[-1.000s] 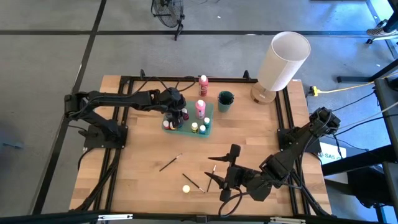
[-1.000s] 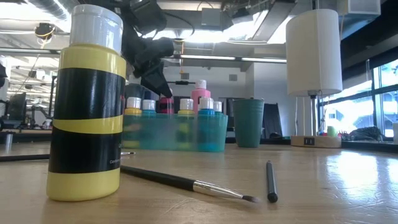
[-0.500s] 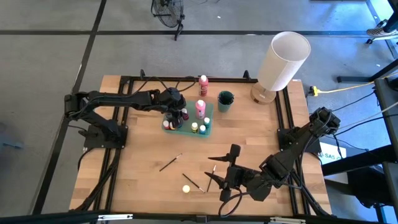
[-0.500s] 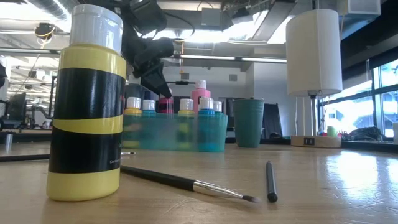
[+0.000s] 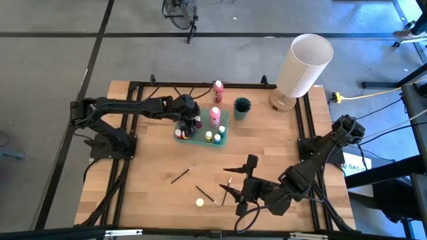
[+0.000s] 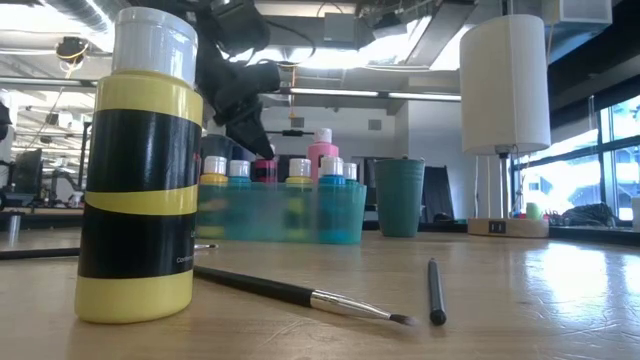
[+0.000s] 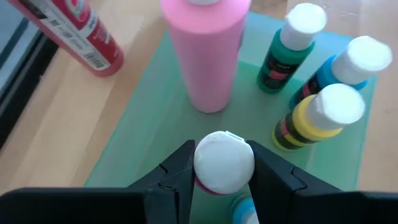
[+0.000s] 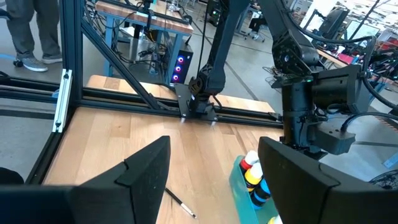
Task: Pick & Place Paint Supplies
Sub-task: Put the small dark pink bottle into the green bin, then put the black paint brush into the dark green cup
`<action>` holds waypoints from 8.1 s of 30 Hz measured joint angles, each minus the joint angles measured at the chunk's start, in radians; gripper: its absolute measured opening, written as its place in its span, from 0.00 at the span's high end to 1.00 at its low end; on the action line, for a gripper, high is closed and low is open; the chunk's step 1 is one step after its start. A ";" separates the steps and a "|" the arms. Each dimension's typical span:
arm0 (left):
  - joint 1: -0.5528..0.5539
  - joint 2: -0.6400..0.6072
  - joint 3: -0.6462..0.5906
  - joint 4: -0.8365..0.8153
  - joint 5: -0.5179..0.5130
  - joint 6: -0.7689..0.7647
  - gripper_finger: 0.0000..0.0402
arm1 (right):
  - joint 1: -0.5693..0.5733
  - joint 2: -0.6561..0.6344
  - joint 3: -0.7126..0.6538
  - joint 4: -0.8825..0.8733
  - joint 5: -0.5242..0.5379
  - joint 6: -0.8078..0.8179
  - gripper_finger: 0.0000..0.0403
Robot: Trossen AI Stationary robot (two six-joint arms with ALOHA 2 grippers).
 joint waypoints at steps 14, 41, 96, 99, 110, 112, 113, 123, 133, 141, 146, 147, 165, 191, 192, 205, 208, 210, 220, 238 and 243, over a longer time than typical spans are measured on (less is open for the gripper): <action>-0.080 0.000 0.100 -0.100 -0.003 0.002 0.71 | 0.000 0.000 0.000 0.000 -0.001 0.000 0.39; -0.196 -0.004 0.060 -0.134 -0.054 -0.051 0.71 | 0.000 0.000 0.000 0.000 -0.001 0.008 0.39; -0.207 0.018 0.076 -0.132 -0.019 -0.043 0.58 | 0.000 0.000 0.000 0.000 -0.009 0.009 0.39; -0.208 -0.009 0.076 -0.129 -0.020 -0.029 0.57 | 0.000 0.000 0.000 0.000 -0.009 0.009 0.39; -0.288 -0.204 0.077 -0.140 0.091 -0.080 0.58 | 0.000 0.000 0.000 0.000 -0.009 0.009 0.39; -0.334 -0.238 0.077 -0.139 0.124 -0.145 0.58 | 0.000 0.000 0.000 0.000 -0.009 0.009 0.39; -0.361 -0.252 0.077 -0.140 0.135 -0.186 0.58 | 0.000 0.000 0.000 0.000 -0.009 0.009 0.39; -0.588 -0.243 0.077 -0.164 0.146 -0.586 0.58 | 0.001 0.000 0.000 0.000 -0.009 0.009 0.39; -0.631 -0.050 0.077 -0.222 0.024 -0.724 0.58 | 0.001 0.000 0.000 0.002 -0.008 -0.022 0.39; -0.618 0.108 0.077 -0.216 -0.096 -0.699 0.58 | 0.000 0.000 0.000 0.001 -0.008 -0.070 0.39; -0.618 0.179 0.077 -0.216 -0.192 -0.725 0.58 | 0.000 0.000 0.000 0.001 -0.008 -0.091 0.39; -0.618 0.193 0.077 -0.215 -0.197 -0.731 0.58 | 0.000 0.000 0.000 0.003 -0.007 -0.094 0.39; -0.620 0.361 0.149 -0.239 -0.180 -0.714 0.58 | -0.019 0.000 0.000 0.009 -0.006 -0.107 0.39; -0.584 0.394 0.156 -0.316 -0.112 -0.770 0.58 | -0.019 0.000 0.000 0.009 -0.009 -0.090 0.39; -0.584 0.394 0.156 -0.320 -0.105 -0.769 0.58 | -0.019 0.000 0.000 0.008 -0.010 -0.088 0.39; -0.584 0.393 0.154 -0.343 -0.098 -0.761 0.58 | -0.019 0.000 0.000 0.008 -0.010 -0.086 0.39; -0.583 0.393 0.152 -0.329 -0.103 -0.742 0.58 | -0.019 0.000 0.000 0.008 -0.010 -0.086 0.39; -0.577 0.393 0.152 -0.312 -0.103 -0.733 0.58 | -0.019 0.000 0.000 0.008 -0.010 -0.086 0.39; -0.546 0.393 0.151 -0.297 -0.087 -0.720 0.58 | -0.019 0.000 0.000 0.008 -0.010 -0.086 0.39; -0.547 0.395 0.150 -0.255 -0.114 -0.723 0.58 | -0.019 0.000 0.000 0.008 -0.010 -0.086 0.39; -0.547 0.395 0.150 -0.251 -0.126 -0.723 0.58 | -0.019 0.000 0.000 0.008 -0.010 -0.086 0.39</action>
